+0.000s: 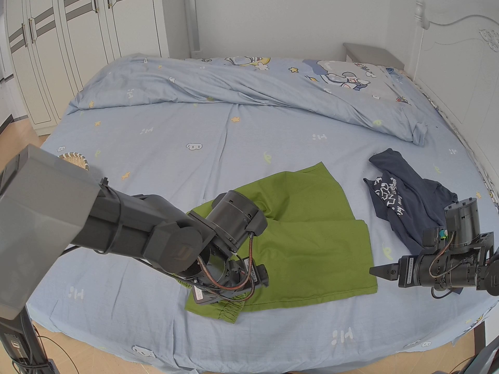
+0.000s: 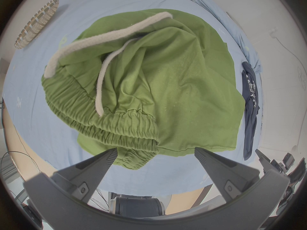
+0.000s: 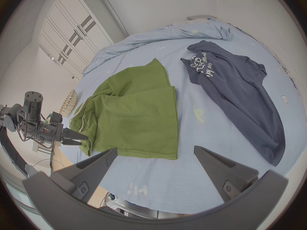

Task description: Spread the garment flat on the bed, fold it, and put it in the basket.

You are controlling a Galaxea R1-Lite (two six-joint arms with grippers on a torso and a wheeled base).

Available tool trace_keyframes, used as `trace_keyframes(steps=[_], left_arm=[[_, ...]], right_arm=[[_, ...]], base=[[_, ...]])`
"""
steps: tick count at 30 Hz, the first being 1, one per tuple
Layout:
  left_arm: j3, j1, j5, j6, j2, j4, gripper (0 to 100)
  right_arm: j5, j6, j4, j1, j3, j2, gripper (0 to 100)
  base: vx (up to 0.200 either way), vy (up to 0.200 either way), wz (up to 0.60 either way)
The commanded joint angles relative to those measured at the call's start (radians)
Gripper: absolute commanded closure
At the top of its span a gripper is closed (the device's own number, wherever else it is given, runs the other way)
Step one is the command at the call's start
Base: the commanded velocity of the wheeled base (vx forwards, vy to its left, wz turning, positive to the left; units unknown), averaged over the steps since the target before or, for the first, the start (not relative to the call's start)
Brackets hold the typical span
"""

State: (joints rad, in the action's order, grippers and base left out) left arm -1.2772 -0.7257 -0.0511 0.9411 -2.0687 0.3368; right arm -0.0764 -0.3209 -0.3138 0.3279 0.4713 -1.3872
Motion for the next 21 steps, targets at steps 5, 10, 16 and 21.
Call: trace_keyframes(steps=[5,10,16,21], left_arm=[[-0.05,-0.001,-0.007,0.008,-0.076,0.001,0],[-0.067,0.002,-0.029,0.01,-0.108,0.001,0],[-0.074,0.006,-0.044,0.01,-0.114,-0.002,0],[-0.08,0.008,-0.052,0.01,-0.116,-0.004,0]], right_arm=[[0.0,0.0,-0.002,0.0,-0.003,-0.004,0],[0.0,0.0,-0.005,0.0,-0.005,-0.006,0],[0.0,0.0,-0.01,0.0,-0.008,-0.012,0],[0.0,0.0,-0.01,0.0,-0.008,-0.015,0]], base=[[0.0,0.0,0.0],[0.0,0.0,0.0],[0.0,0.0,0.0],[0.0,0.0,0.0]])
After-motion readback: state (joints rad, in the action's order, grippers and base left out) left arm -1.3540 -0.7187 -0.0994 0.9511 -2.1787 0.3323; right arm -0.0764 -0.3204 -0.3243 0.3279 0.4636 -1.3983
